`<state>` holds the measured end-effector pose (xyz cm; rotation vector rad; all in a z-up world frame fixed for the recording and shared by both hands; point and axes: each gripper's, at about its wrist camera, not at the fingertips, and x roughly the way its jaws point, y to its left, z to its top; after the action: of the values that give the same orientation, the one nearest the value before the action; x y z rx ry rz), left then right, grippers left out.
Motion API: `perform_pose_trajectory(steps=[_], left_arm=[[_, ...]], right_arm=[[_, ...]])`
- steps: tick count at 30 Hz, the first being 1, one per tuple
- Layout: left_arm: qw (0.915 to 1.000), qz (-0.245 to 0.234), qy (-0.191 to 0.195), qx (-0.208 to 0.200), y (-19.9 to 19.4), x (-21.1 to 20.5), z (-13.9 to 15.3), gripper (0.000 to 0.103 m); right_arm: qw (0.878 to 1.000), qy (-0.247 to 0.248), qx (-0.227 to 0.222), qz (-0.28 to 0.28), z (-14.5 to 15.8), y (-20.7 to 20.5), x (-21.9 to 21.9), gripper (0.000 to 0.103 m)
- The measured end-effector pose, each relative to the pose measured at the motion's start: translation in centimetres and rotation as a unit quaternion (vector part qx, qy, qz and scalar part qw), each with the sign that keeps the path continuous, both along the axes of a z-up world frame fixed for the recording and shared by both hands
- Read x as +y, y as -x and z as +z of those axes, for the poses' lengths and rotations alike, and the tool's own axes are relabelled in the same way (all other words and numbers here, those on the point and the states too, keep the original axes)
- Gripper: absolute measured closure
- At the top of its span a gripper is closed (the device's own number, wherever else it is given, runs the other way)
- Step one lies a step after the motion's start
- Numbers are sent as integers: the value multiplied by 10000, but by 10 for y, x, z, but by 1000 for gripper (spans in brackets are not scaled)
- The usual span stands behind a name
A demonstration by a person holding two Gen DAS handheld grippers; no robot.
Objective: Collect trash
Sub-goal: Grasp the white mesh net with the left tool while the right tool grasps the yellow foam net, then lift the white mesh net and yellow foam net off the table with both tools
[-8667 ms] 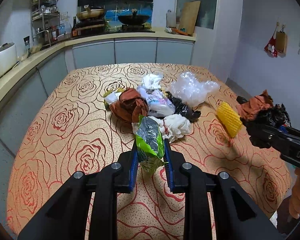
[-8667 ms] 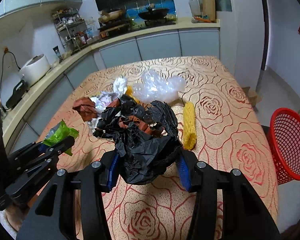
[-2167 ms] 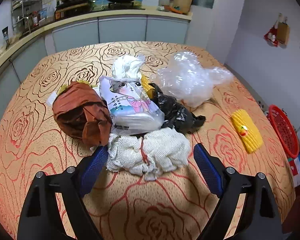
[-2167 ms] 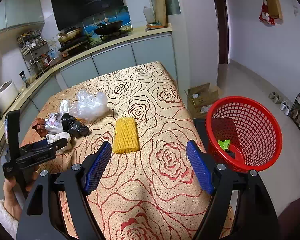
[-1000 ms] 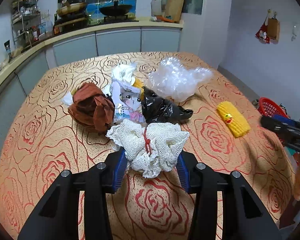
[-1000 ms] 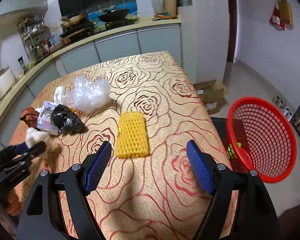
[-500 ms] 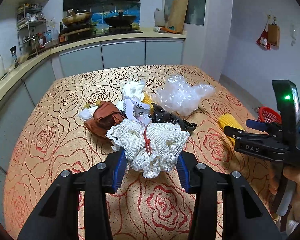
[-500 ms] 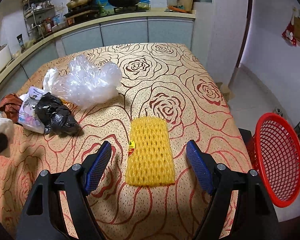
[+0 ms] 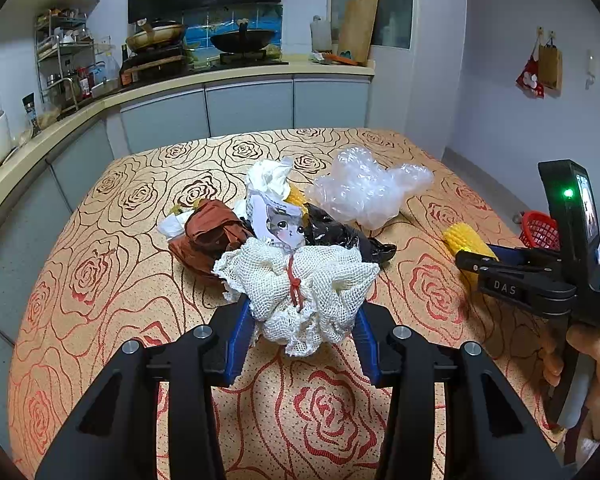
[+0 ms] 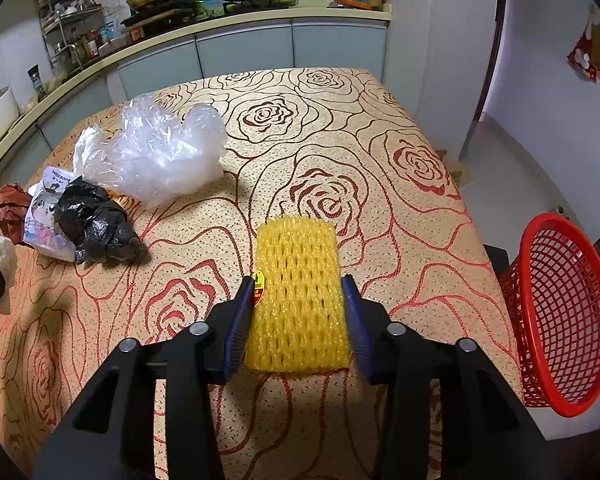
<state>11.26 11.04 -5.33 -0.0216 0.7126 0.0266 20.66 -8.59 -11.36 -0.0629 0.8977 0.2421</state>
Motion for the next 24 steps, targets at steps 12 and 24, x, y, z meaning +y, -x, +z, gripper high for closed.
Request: perform_pose_trajectory(steps=[12, 24], left_arm=[[9994, 180, -127, -277, 8, -2, 15, 61], [9961, 295, -289, -774, 29, -14, 55, 60]], right_arm=[[9983, -417, -389, 145, 38, 34, -9, 80], [9887, -897, -1151, 330, 101, 93, -23, 81]])
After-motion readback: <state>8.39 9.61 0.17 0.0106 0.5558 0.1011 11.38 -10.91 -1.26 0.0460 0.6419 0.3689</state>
